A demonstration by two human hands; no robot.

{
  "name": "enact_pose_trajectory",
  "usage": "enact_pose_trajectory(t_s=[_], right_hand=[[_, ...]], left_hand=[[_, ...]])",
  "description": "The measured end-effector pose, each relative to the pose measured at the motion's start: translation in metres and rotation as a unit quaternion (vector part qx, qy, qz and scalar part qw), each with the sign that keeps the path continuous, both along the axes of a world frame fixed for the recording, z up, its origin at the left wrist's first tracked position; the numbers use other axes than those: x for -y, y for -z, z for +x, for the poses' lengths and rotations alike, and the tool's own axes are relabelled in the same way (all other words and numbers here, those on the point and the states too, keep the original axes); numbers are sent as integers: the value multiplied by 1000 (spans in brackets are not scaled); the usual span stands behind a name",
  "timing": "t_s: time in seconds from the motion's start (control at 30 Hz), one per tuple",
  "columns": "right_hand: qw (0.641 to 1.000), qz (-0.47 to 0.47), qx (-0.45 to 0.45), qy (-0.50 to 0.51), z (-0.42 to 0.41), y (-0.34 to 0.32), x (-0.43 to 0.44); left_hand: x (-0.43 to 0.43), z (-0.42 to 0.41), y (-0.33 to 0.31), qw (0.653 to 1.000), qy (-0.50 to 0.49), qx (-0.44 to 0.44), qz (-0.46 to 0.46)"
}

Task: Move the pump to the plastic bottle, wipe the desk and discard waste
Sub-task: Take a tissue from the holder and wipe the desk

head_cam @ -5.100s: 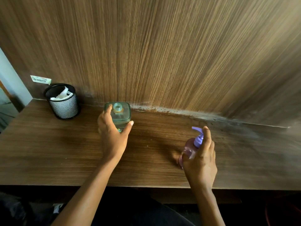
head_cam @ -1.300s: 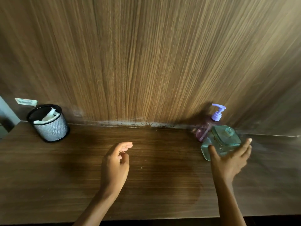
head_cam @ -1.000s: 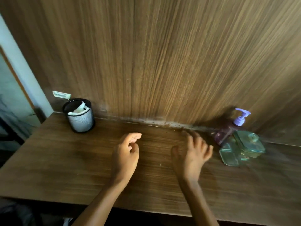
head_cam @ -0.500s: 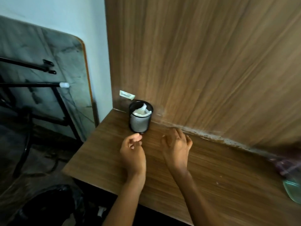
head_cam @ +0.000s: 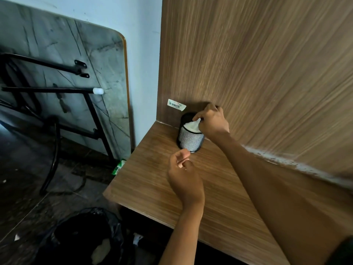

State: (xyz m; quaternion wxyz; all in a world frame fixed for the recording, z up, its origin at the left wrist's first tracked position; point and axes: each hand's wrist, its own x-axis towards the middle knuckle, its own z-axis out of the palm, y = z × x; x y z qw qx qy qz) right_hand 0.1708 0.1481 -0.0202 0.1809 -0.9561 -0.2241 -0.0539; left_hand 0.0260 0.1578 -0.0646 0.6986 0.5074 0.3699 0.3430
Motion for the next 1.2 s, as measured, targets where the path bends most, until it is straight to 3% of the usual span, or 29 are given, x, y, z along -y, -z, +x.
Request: enact_pose_trajectory(t_s=[0.23, 0.3, 0.4, 0.47, 0.57, 0.63, 0.73, 0.83, 0.9, 0.97, 1.07, 1.13, 1.2], right_hand=[[995, -63, 75, -21, 2, 5, 1], [996, -9, 90, -17, 4, 0, 3], [977, 198, 72, 19, -6, -24, 16], [929, 367, -15, 41, -30, -44, 35], [803, 572, -158, 65, -81, -57, 70], [756, 613, -203, 108, -111, -51, 96], [691, 654, -235, 199, -140, -28, 124], [634, 684, -228, 281, -149, -2, 151], [609, 704, -227, 287, -147, 9, 164], [613, 708, -213, 279, -141, 12, 175], [662, 677, -167, 273, -127, 14, 195], [679, 665, -154, 272, -120, 16, 207], [665, 678, -158, 271, -116, 22, 219]], left_hand=[[5, 3, -5, 1000, -14, -1, -1], [5, 3, -5, 1000, -10, -9, -1], [3, 1, -4, 1000, -12, -18, -1], [3, 1, -7, 1000, -5, -16, -23], [6, -1, -14, 997, 50, 3, -63], [18, -3, -21, 985, 140, 21, -102], [33, -2, -23, 929, 318, 42, -185], [61, -7, -18, 883, 457, 7, -109], [76, -9, -16, 889, 454, -14, -58], [88, -7, -15, 904, 419, -33, -79], [104, 1, -14, 907, 395, -89, -114], [109, 3, -12, 886, 434, -122, -106], [113, 3, -11, 852, 499, -127, -97]])
